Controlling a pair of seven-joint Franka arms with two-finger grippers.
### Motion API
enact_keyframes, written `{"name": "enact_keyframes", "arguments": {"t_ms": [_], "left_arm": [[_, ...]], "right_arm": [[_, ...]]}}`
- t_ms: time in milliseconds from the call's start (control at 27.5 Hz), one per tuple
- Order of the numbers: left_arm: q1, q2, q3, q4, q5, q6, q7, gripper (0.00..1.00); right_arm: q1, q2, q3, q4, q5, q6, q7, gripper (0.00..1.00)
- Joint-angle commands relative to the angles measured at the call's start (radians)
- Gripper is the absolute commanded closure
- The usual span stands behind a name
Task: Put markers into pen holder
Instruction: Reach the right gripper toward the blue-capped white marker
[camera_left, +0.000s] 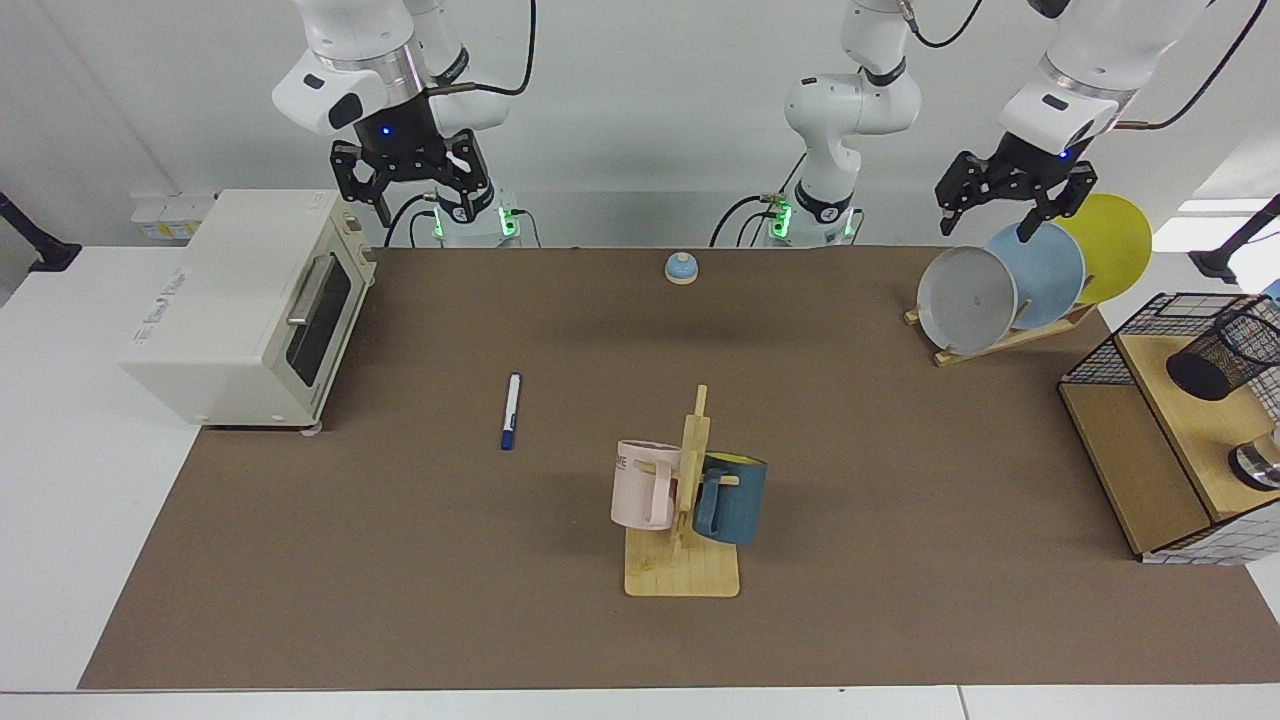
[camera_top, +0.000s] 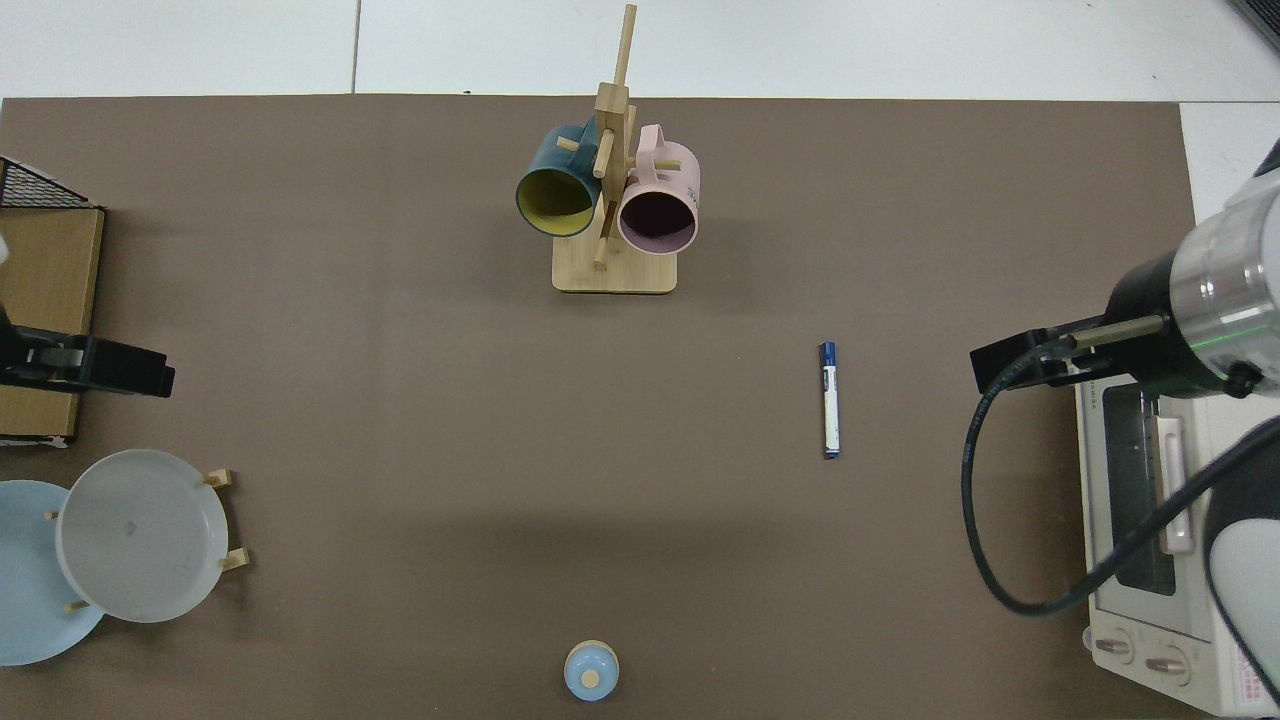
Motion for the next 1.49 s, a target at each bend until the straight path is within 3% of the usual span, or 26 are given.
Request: {"name": "enact_keyframes", "arguments": {"t_ms": [0,436,981,1454], "left_arm": [[0.005,-0.012,-0.007,-0.005,0.011,-0.014,0.002,0.00],[0.005,-0.012,-0.007,-0.005,0.009,-0.014,0.002,0.00],[0.005,-0.018,-0.005,-0.008,0.009,-0.029,0.000,0.00],[0.007,-0.018,-0.005,-0.006,0.005,-0.026,0.000,0.00]], "right_arm": [[0.000,-0.002,0.001,-0.001,-0.017,0.011,0.017,0.01],[-0.007,-0.019,0.001,-0.033,-0.005,0.016,0.024,0.01],[-0.012,-0.022,0.001,-0.051,0.026,0.112,0.085,0.01],[0.003,-0.061,-0.001,-0.126,0.022,0.123,0.093,0.01]]}}
